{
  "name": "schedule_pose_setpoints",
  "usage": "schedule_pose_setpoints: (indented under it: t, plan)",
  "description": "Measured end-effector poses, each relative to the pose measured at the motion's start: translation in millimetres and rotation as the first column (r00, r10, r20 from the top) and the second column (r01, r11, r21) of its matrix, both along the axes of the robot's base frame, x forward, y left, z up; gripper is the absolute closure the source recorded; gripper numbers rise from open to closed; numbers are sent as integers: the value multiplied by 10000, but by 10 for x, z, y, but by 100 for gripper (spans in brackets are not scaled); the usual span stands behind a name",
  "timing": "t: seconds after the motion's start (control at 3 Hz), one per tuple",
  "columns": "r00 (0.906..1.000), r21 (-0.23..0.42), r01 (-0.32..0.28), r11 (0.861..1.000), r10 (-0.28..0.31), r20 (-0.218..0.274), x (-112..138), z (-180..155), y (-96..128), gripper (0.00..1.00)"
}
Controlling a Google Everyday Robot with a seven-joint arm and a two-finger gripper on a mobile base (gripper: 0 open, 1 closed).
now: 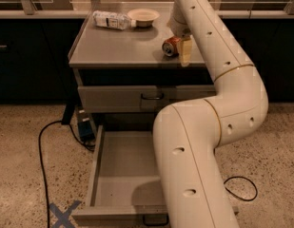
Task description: Place coke can into middle drawer
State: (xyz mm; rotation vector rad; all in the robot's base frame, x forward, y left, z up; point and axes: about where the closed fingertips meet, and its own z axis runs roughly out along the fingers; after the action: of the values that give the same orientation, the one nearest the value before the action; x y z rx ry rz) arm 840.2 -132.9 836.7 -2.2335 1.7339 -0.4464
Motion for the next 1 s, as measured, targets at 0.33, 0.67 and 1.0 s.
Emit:
schedule_pose_setpoints:
  t: [0.33,0.67,1.0]
  plan:
    - [9997,38,25,10000,-24,-244,-33,-81,-9,0]
    - [9997,39,23,10000,-22,-251,-33,-84,-8,18]
    - [9997,39,23,10000,-22,-251,-33,-84,-8,41]
